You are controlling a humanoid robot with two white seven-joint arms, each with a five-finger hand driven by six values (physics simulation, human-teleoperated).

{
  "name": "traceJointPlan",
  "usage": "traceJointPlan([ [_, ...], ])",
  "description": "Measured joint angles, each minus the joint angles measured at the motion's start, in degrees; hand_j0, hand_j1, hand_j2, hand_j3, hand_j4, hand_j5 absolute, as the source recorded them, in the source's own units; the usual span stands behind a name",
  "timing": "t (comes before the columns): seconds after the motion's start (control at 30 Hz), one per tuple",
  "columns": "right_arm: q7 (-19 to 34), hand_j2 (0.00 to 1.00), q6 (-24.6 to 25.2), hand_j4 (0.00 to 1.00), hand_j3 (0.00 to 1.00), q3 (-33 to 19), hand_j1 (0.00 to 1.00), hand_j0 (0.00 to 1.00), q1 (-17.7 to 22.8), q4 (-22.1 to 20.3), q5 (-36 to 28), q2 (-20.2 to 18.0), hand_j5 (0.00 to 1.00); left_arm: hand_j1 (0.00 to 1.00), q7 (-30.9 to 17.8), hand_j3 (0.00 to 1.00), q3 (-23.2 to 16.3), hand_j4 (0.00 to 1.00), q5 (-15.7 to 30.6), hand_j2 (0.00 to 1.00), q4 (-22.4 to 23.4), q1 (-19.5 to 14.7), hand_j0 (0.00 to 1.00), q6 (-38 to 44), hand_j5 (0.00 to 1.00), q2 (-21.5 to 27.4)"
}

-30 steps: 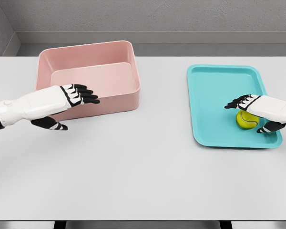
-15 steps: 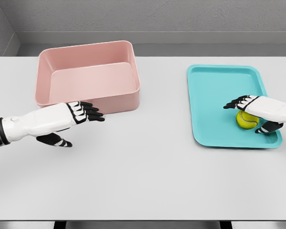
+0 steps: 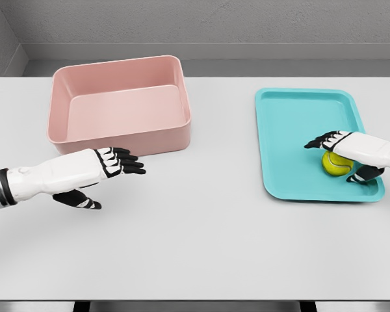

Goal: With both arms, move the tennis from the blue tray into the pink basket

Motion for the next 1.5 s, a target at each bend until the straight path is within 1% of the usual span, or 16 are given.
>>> traceJointPlan([
  [0.2,0.0,1.0,0.08,1.0,1.0,-0.1,1.0,1.0,0.09,0.16,-0.29,0.52,1.0,1.0,-0.13,1.0,0.24,1.0,0.12,1.0,-0.06,0.0,1.0,0.0,1.0,-0.1],
  [0.27,0.0,0.97,0.06,0.97,0.97,-0.11,0.97,0.97,0.09,0.42,-0.32,0.55,0.97,1.0,-0.13,1.0,0.25,1.0,0.17,1.0,-0.07,0.0,1.0,0.0,1.0,-0.1],
  [0.4,0.03,0.88,0.05,0.88,0.88,-0.13,0.88,0.88,0.0,0.77,-0.18,0.61,0.88,1.0,-0.47,1.0,0.26,1.0,0.14,1.0,-0.07,0.09,1.0,0.0,1.0,-0.01],
  [0.47,0.05,0.81,0.04,0.81,0.81,-0.18,0.81,0.81,-0.09,0.89,-0.13,0.64,0.81,1.0,-0.76,1.0,0.26,1.0,0.13,1.0,-0.07,0.17,1.0,0.0,1.0,0.04],
  [0.5,0.1,0.8,0.03,0.8,0.8,-0.21,0.8,0.8,-0.09,0.98,-0.04,0.65,0.8,1.0,-0.84,1.0,0.26,1.0,0.13,1.0,-0.07,0.09,1.0,0.0,1.0,0.06],
  [0.53,0.25,0.76,0.02,0.76,0.76,-0.22,0.76,0.76,-0.09,1.08,0.03,0.65,0.76,1.0,-0.9,1.0,0.26,1.0,0.12,1.0,-0.07,0.17,1.0,0.0,1.0,0.06],
  [0.8,1.1,0.61,0.01,0.61,0.61,-0.27,0.61,0.61,-0.61,1.33,0.19,1.54,0.61,1.0,-1.04,1.0,0.26,1.0,0.16,1.0,-0.07,0.18,1.0,0.0,1.0,0.3],
  [0.93,1.4,0.61,0.03,0.61,0.61,-0.3,0.61,0.61,-0.79,1.24,0.19,1.93,0.61,1.0,-1.05,1.0,0.27,1.0,0.19,1.0,-0.07,0.18,1.0,0.0,1.0,0.34],
  [1.03,1.51,0.61,0.0,0.61,0.61,-0.32,0.61,0.61,-2.11,0.84,0.22,2.19,0.61,1.0,-1.05,1.0,0.26,1.0,0.21,1.0,-0.07,0.18,1.0,0.0,1.0,0.35],
  [1.13,1.51,0.61,-0.01,0.61,0.61,-0.34,0.61,0.61,-2.99,-0.13,0.15,2.2,0.61,1.0,-1.05,1.0,0.26,1.0,0.21,1.0,-0.07,0.18,1.0,0.0,1.0,0.35],
  [1.23,1.49,0.61,-0.01,0.61,0.61,-0.34,0.61,0.61,-2.99,-1.1,0.06,2.18,0.61,1.0,-1.05,1.0,0.26,1.0,0.21,1.0,-0.07,0.18,1.0,0.0,1.0,0.37],
  [1.5,1.5,0.61,-0.02,0.61,0.61,-0.35,0.61,0.61,-4.22,-2.41,0.07,2.22,0.61,1.0,-1.05,1.0,0.26,1.0,0.27,1.0,-0.07,0.18,1.0,0.0,1.0,0.48],
])
